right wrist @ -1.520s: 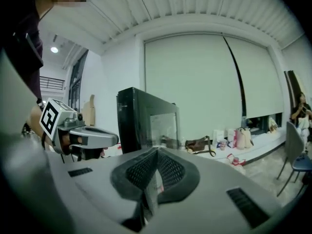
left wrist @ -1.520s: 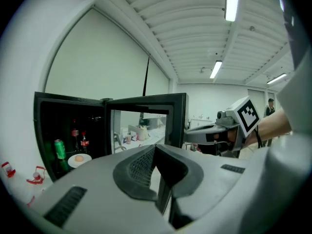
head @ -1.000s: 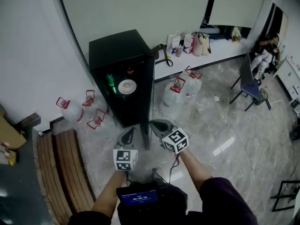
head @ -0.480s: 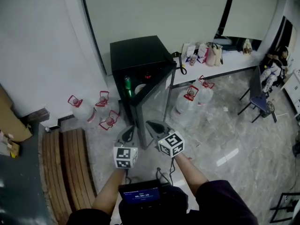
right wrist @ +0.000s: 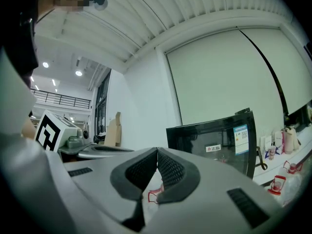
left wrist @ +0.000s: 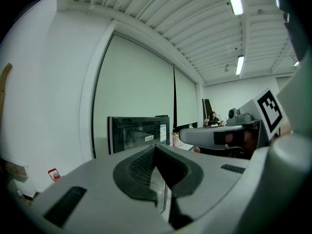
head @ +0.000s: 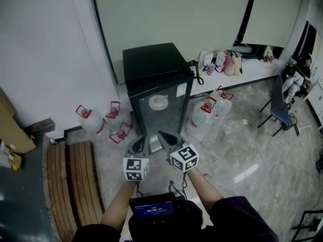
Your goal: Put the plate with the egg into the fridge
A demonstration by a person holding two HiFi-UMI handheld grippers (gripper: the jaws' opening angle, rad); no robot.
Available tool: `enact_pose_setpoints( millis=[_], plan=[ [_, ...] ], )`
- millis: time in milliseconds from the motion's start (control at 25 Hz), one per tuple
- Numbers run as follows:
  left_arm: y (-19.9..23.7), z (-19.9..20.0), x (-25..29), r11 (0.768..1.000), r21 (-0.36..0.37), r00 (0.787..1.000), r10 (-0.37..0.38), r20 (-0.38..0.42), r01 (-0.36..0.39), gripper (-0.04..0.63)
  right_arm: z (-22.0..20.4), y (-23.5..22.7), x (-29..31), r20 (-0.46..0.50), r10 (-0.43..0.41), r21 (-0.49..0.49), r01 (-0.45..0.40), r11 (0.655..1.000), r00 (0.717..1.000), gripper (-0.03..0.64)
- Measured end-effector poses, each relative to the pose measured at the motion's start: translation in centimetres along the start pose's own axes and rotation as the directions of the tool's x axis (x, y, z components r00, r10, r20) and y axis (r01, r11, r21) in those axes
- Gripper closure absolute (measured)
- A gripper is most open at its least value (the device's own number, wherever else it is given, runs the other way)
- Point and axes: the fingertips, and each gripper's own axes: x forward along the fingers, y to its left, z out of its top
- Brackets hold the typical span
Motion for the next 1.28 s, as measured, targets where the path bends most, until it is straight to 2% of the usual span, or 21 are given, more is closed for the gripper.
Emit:
enact_pose_setpoints(
  millis=[800, 1280],
  plan=[
    [-0.1, -0.9, 0.6, 1.0, -0.014, 1.0, 0.01, -0.016, -0.01, 0.586, -0.5, -0.2, 0.3, -0.015, 0.014, -0.015, -0.014, 1.0, 1.0, 0.609],
    [3.5, -1.6, -1.1, 1.0, -0.01, 1.0, 0.002, -0.014, -0.003, 0.586, -2.2, 2.9, 3.3, -0.039, 0.014, -0.018, -0.014, 1.0, 0.999, 0.609]
  ],
)
